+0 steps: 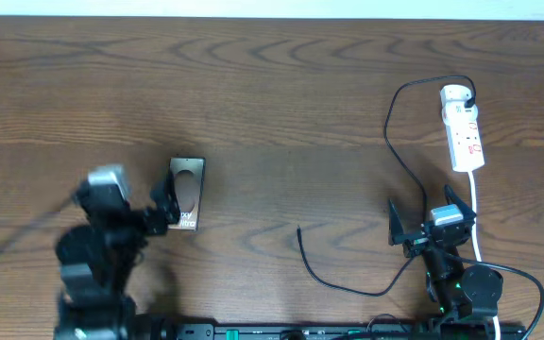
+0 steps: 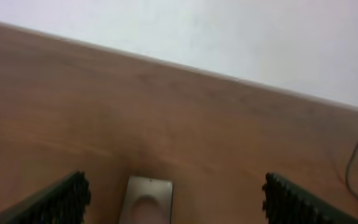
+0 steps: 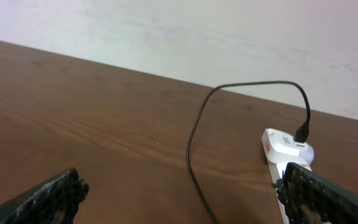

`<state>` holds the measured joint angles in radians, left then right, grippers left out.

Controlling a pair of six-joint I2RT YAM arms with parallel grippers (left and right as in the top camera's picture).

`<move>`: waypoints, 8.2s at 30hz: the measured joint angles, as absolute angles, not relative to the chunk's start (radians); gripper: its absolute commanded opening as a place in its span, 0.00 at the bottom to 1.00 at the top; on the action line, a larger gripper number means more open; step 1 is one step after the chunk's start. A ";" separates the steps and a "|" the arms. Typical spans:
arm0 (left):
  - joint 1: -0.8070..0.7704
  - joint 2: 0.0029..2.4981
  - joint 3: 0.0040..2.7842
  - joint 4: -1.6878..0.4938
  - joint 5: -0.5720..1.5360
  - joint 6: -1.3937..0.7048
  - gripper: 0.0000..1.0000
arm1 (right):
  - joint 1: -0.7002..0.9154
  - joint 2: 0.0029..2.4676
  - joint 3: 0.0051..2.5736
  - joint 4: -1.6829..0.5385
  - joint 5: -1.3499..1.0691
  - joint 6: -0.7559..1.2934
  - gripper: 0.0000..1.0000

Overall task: Plug charger to phone and switch on socket
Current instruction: 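Move the left gripper forward over the Galaxy phone, then lower the left gripper onto the phone's top edge, then close the left gripper on the phone's edge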

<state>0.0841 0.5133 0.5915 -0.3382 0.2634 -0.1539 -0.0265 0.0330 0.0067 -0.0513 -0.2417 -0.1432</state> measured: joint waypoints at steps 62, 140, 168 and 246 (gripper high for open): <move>-0.121 1.550 1.095 -0.759 0.053 -0.002 0.98 | -0.027 0.035 0.007 -0.051 -0.239 -0.143 0.99; -0.044 1.652 0.986 -0.571 0.065 0.028 0.98 | -0.027 0.035 0.007 -0.051 -0.239 -0.143 0.99; -0.050 1.655 0.912 -0.514 0.099 0.032 0.98 | -0.027 0.035 0.007 -0.051 -0.239 -0.143 0.99; -0.082 1.667 0.839 -0.429 0.048 0.030 0.98 | -0.027 0.035 0.007 -0.051 -0.239 -0.143 0.99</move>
<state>-0.0822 1.6672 0.8391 -0.4286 0.0483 0.0303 -0.0265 0.0345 0.0067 -0.0513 -0.2386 -0.1432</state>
